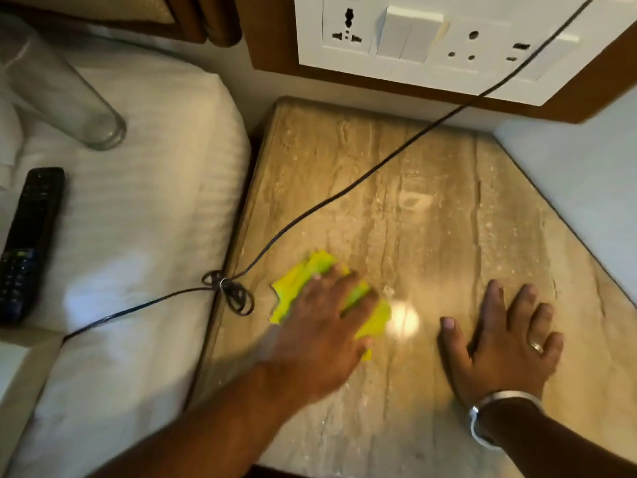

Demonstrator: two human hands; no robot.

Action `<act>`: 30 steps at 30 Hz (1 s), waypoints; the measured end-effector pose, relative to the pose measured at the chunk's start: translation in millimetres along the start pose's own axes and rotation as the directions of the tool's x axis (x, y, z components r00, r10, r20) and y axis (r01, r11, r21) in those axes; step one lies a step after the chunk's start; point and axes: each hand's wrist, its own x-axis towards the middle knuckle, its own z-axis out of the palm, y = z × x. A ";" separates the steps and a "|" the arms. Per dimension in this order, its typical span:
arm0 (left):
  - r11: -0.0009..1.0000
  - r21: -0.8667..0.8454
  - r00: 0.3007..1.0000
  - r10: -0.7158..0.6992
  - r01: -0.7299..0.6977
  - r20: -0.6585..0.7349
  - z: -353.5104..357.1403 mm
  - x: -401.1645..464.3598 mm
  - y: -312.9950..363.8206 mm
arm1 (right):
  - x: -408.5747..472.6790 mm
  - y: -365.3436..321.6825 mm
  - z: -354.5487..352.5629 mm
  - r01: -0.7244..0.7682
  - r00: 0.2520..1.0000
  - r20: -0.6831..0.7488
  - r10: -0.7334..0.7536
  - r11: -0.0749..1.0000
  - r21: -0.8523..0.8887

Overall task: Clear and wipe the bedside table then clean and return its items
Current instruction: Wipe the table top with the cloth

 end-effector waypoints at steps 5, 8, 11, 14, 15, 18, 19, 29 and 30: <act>0.975 0.149 0.986 0.153 -0.163 0.073 -10.2 66.6 -11.5 | -1.8 0.6 0.3 0.005 1.000 -0.018 -0.004 0.999 0.040; 0.982 0.099 0.986 -0.159 0.163 -0.045 -20.3 126.3 -40.1 | -1.6 -0.4 1.0 0.015 0.999 -0.042 -0.013 0.999 0.036; 0.974 0.037 0.971 -0.219 0.224 -0.098 -7.0 77.2 -34.8 | 0.2 0.6 2.5 0.027 0.998 -0.052 -0.024 0.998 0.053; 0.993 0.106 0.999 -0.043 0.042 0.003 19.9 -48.6 11.7 | 0.5 0.7 4.3 0.022 0.998 -0.067 -0.019 0.999 0.049; 0.993 0.107 0.998 0.039 -0.044 0.047 28.2 -84.0 28.1 | -0.5 0.4 4.7 0.013 0.997 -0.072 -0.010 0.999 0.043; 0.960 0.064 0.944 0.255 -0.273 0.210 30.3 -99.2 40.2 | -0.1 0.7 5.1 0.017 0.997 -0.072 -0.014 0.998 0.052; 0.929 0.120 0.927 0.324 -0.349 0.187 25.0 -80.1 31.9 | 0.0 0.8 4.8 0.024 0.997 -0.070 -0.020 0.998 0.062; 0.995 0.091 0.993 -0.045 0.035 0.108 40.8 -143.7 47.0 | -2.0 -1.2 4.3 0.016 0.995 -0.094 -0.013 0.999 0.030; 0.998 0.039 0.984 0.032 -0.039 0.178 46.4 -150.3 69.5 | -2.5 -1.0 4.2 0.014 0.996 -0.091 -0.012 1.000 0.027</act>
